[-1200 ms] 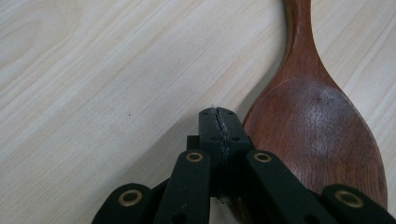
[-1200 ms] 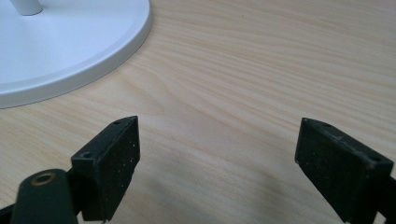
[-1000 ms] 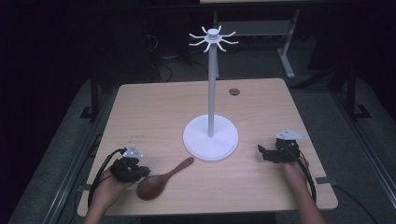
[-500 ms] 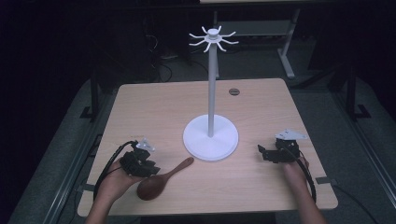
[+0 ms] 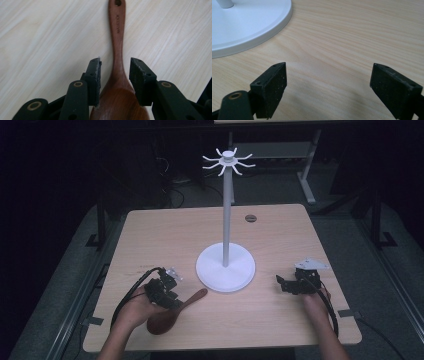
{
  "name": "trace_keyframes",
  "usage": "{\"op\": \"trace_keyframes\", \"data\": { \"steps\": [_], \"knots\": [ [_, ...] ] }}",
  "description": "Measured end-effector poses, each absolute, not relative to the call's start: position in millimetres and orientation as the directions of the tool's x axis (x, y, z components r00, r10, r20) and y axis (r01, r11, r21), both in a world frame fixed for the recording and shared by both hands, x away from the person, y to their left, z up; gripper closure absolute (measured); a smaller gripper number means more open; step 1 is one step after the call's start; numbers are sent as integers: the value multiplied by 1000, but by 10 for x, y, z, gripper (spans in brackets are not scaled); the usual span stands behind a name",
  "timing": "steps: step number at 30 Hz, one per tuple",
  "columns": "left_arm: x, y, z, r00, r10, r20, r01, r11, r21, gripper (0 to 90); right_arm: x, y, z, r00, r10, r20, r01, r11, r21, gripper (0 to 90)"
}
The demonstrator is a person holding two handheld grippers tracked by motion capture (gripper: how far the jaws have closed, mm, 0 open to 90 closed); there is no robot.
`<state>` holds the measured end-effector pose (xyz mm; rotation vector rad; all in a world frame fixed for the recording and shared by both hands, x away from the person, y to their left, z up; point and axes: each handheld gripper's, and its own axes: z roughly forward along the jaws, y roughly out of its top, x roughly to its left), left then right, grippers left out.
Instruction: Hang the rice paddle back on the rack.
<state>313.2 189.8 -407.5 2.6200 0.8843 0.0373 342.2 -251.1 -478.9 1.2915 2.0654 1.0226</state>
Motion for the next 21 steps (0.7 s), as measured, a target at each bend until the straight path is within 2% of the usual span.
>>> {"op": "trace_keyframes", "data": {
  "steps": [6,13,21],
  "knots": [
    [3214,1690,-4162,821,565,-79,561,-776,289,610,3422,-2514,-4789,-431,902,-21,531,273,802,134],
    [3278,1543,-4235,811,583,-50,579,-787,213,629,3423,-2517,-4788,-431,902,-18,533,270,802,135],
    [3294,1490,-4292,816,577,-40,574,-798,186,669,3422,-2513,-4789,-429,903,-16,533,267,803,135]
  ]
}}
